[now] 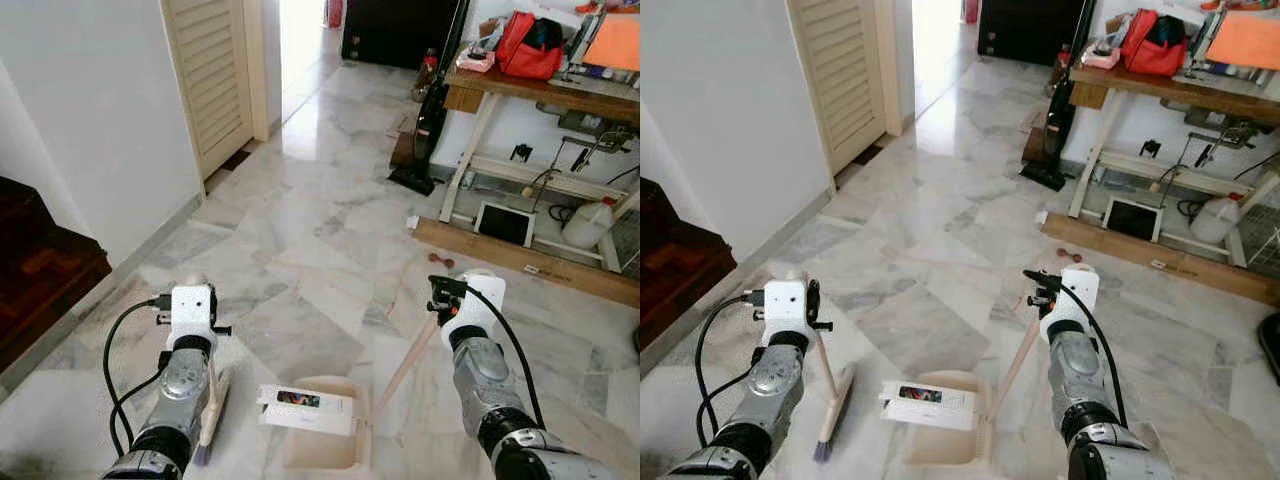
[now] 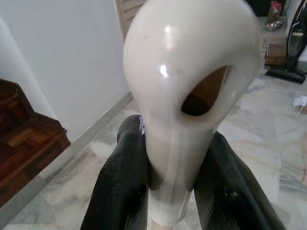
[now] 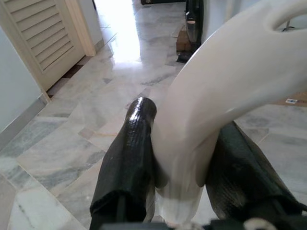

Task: Sweep floor

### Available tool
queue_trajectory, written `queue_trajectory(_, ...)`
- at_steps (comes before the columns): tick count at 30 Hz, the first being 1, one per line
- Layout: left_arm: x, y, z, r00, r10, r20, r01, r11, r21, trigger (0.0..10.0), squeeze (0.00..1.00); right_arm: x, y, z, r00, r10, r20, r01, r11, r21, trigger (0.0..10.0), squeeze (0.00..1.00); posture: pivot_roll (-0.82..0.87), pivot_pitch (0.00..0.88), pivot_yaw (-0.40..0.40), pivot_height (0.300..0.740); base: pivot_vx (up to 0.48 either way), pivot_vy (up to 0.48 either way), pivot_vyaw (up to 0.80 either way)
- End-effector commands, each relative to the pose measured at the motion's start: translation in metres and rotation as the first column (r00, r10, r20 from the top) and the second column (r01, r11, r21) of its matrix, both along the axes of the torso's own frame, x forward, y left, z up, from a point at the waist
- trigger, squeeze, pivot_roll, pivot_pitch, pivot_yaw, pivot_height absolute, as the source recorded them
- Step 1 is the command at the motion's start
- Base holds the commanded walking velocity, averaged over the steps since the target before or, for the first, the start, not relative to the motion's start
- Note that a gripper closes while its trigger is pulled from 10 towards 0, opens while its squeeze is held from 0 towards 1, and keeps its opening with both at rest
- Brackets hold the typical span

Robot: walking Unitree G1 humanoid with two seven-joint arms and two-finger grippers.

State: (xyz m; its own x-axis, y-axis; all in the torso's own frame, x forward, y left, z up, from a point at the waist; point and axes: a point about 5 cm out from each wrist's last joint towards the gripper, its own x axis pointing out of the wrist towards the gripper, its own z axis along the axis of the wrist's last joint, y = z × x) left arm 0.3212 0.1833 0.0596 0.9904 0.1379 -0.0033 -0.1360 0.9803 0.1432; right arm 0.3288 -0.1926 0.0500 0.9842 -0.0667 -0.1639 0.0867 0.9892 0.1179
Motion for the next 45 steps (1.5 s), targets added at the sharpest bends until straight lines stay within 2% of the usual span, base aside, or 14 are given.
queue_trajectory(1,0.007,-0.003,0.008,1.0,-0.009,0.016,0.009,1.0,0.004,10.0,0.0,0.008,-0.003,0.015,0.997,-0.026,0.068,0.025,1.0,0.012,10.0,0.0,0.03,0.0,-0.044,0.74,0.0,0.0,0.0)
queue_trajectory(9,0.015,-0.003,0.015,0.999,-0.024,0.028,0.024,1.0,0.019,10.0,0.0,0.013,0.004,0.017,0.998,-0.034,0.058,0.032,0.999,0.038,10.0,0.0,0.05,0.0,-0.04,0.74,0.0,0.0,0.0)
queue_trajectory(18,0.007,0.008,0.011,0.999,0.018,0.048,-0.018,1.0,0.007,10.0,0.0,0.013,0.01,0.017,0.998,-0.028,0.06,0.026,0.999,0.039,10.0,0.0,0.07,0.0,-0.049,0.74,0.0,0.0,0.0)
queue_trajectory(23,-0.005,0.01,0.002,0.998,0.029,0.051,-0.029,1.0,0.008,10.0,0.0,0.012,0.01,0.016,0.998,-0.028,0.059,0.026,0.999,0.047,10.0,0.0,0.08,0.0,-0.059,0.74,0.0,0.0,0.0)
queue_trajectory(26,-0.016,0.01,-0.003,0.996,0.037,0.082,-0.038,0.999,0.01,10.0,0.0,0.011,0.01,0.014,0.998,-0.029,0.056,0.026,0.999,0.048,10.0,0.0,0.08,0.0,-0.063,0.74,0.0,0.0,0.0)
queue_trajectory(33,-0.033,0.002,-0.004,0.987,0.015,0.158,-0.019,0.999,0.027,10.0,0.0,0.008,0.007,0.014,0.996,-0.037,0.084,0.033,0.998,0.045,10.0,0.0,0.08,0.0,-0.077,0.74,0.0,0.0,0.0)
queue_trajectory(36,-0.037,0.003,-0.005,0.986,0.025,0.164,-0.031,0.999,0.037,10.0,0.0,0.008,0.007,0.015,0.995,-0.033,0.091,0.029,0.999,0.04,10.0,0.0,0.08,0.0,-0.079,0.74,0.0,0.0,0.0)
queue_trajectory(39,-0.047,0.004,-0.008,0.985,0.035,0.169,-0.043,0.998,0.047,10.0,0.0,0.003,0.009,0.01,0.996,-0.006,0.094,0.005,1.0,0.014,10.0,0.0,0.08,0.0,-0.084,0.74,0.0,0.0,0.0)
queue_trajectory(45,-0.057,0.01,-0.001,0.975,0.063,0.213,-0.077,0.995,0.061,10.0,0.0,-0.002,0.009,0.005,0.996,-0.001,0.084,0.001,1.0,0.006,10.0,0.0,0.07,0.0,-0.083,0.74,0.0,0.0,0.0)
